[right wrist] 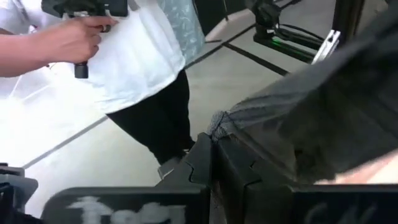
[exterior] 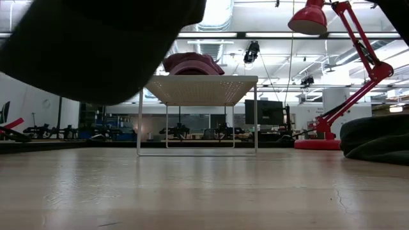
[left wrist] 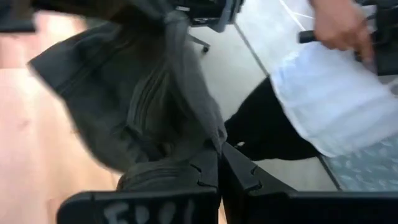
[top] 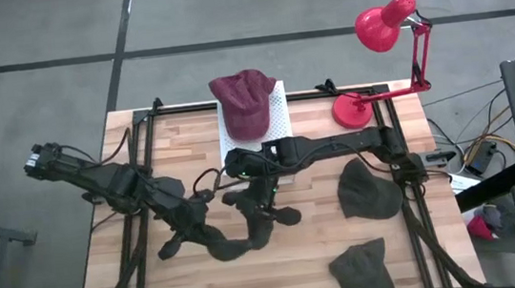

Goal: Pick & Place hat
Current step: Put the top left black cap on the shelf

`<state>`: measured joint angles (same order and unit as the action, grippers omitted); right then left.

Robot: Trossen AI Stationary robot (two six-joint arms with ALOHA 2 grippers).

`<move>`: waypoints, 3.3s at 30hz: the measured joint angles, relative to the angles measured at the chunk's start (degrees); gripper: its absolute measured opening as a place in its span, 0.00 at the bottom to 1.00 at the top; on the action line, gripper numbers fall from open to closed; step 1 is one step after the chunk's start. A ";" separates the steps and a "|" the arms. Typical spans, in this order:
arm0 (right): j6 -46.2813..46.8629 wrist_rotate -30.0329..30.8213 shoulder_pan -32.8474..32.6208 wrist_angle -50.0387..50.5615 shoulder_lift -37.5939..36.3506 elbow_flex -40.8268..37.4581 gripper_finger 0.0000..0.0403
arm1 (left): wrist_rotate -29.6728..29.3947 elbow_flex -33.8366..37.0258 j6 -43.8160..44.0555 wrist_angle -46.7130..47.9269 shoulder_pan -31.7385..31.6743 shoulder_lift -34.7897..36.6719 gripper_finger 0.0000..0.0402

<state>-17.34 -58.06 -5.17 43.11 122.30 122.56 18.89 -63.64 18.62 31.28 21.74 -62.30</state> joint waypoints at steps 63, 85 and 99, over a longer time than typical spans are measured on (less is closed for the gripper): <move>-39.47 -3.94 32.09 25.51 -15.52 1.90 0.02 | -76.01 -2.73 -15.30 -11.26 -2.67 -0.13 0.38; -20.65 37.43 17.53 40.46 -15.83 12.41 0.02 | -72.28 -2.73 -14.23 -11.27 -3.30 -0.13 0.38; -16.07 49.78 9.42 40.51 -15.58 12.44 0.02 | -69.24 -2.73 -13.95 -11.16 -3.30 -0.15 0.38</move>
<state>-33.41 -8.28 4.25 83.62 106.72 135.00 -50.35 -66.37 4.67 20.12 18.44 -62.46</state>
